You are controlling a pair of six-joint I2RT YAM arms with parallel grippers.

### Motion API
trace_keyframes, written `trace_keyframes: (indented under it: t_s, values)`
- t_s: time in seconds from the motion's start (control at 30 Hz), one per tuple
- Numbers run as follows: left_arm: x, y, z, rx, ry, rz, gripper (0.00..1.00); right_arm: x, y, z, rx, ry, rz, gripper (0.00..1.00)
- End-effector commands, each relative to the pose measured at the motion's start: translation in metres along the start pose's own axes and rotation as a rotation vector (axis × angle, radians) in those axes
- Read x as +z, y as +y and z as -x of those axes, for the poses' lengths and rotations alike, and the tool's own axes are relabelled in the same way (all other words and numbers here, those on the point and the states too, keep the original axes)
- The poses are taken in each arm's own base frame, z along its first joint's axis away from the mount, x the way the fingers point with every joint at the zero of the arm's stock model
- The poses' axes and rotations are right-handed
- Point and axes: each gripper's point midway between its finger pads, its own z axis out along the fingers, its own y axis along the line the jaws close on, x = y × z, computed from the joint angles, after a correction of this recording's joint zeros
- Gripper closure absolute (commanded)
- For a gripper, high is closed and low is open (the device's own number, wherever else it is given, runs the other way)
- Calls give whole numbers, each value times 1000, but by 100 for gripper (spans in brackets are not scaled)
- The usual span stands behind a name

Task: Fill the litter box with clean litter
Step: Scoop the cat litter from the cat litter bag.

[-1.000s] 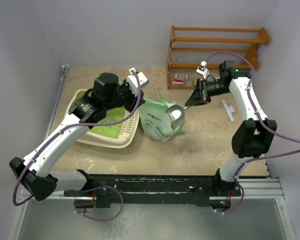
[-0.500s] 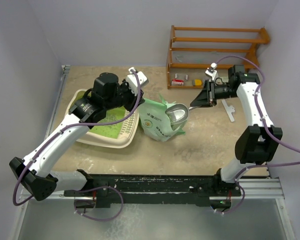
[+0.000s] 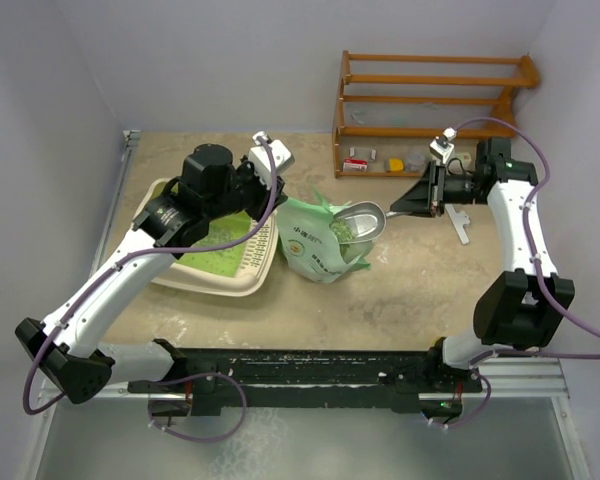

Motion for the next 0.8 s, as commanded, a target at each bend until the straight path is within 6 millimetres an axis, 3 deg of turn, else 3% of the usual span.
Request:
trace_keyframes:
  t_s: [0.0, 0.77]
  values:
    - [-19, 6, 33, 14, -91, 38, 68, -13, 22, 1, 18, -65, 93, 100]
    - [-15, 12, 43, 50, -104, 53, 69, -34, 31, 9, 45, -132, 126, 100]
